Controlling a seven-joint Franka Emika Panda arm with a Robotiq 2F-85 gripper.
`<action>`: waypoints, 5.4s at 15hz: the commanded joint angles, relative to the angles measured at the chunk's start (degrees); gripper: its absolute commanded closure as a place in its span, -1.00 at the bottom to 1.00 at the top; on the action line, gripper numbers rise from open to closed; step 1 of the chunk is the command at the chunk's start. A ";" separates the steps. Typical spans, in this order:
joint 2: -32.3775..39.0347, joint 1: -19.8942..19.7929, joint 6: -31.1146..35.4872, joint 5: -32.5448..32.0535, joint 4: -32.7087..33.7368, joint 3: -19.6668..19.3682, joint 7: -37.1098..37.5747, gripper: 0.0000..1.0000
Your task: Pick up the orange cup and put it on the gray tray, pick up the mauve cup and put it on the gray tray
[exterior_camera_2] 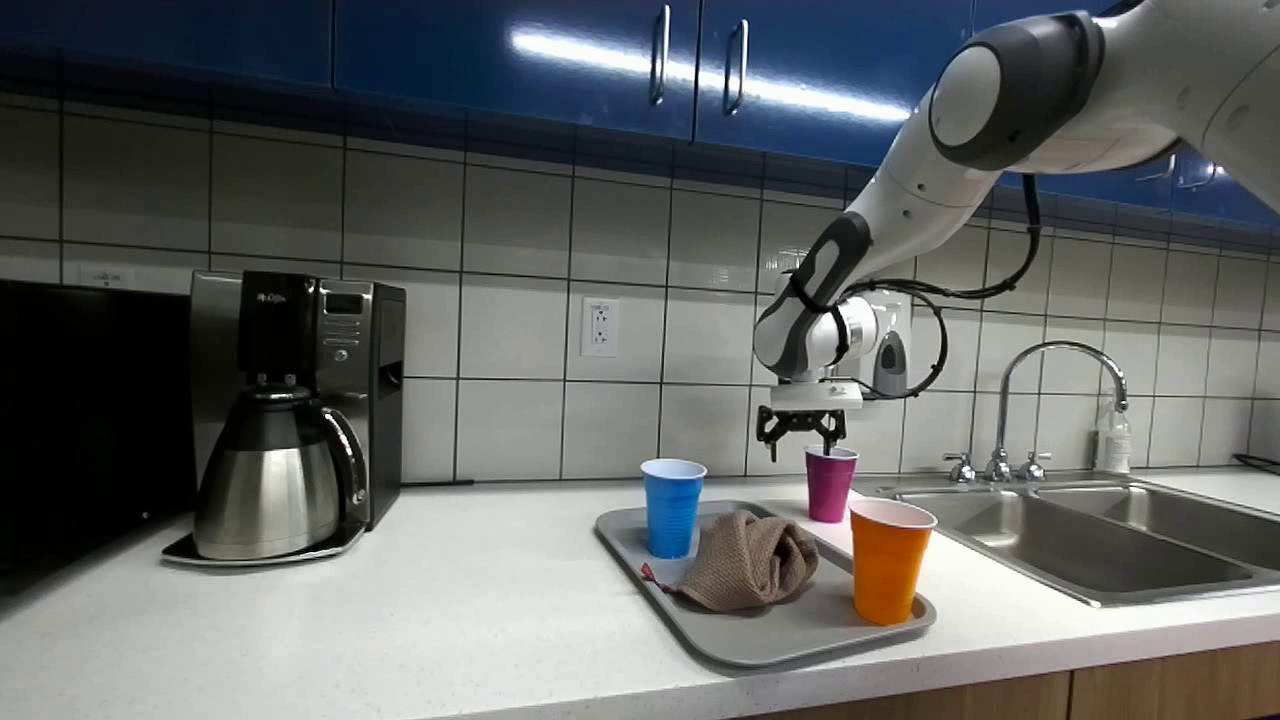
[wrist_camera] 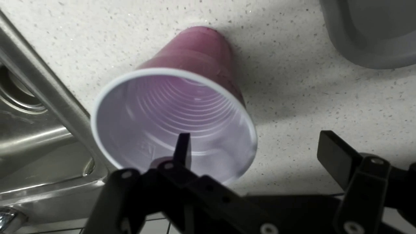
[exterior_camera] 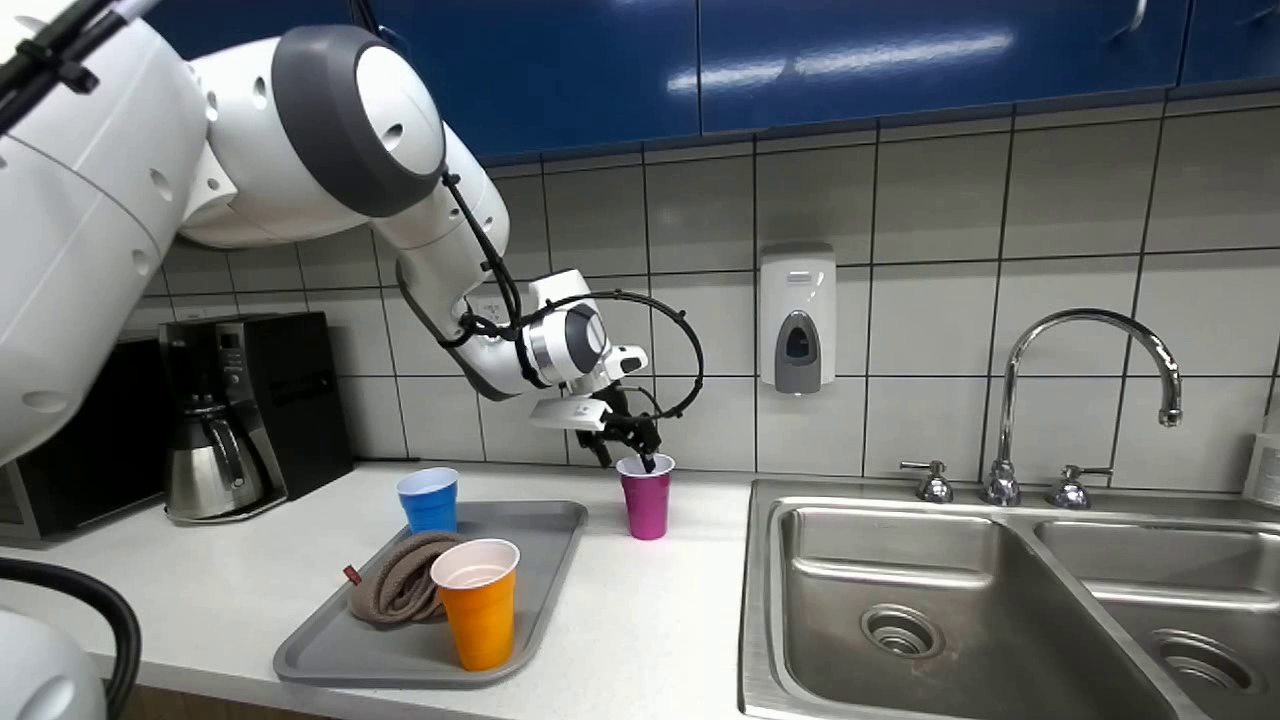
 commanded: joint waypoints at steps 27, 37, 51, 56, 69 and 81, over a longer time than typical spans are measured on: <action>-11.98 1.16 -2.09 0.57 -10.75 0.00 -2.77 0.98; -24.63 2.05 1.22 -1.78 -26.06 3.39 -2.64 0.98; -25.19 6.90 12.21 -12.30 -31.71 4.14 2.32 0.98; -22.49 7.27 11.99 -11.73 -29.59 3.97 2.02 0.98; -16.41 11.76 11.85 -12.38 -22.75 0.51 10.06 0.98; -10.85 16.75 10.89 -12.92 -17.72 -4.70 17.59 0.94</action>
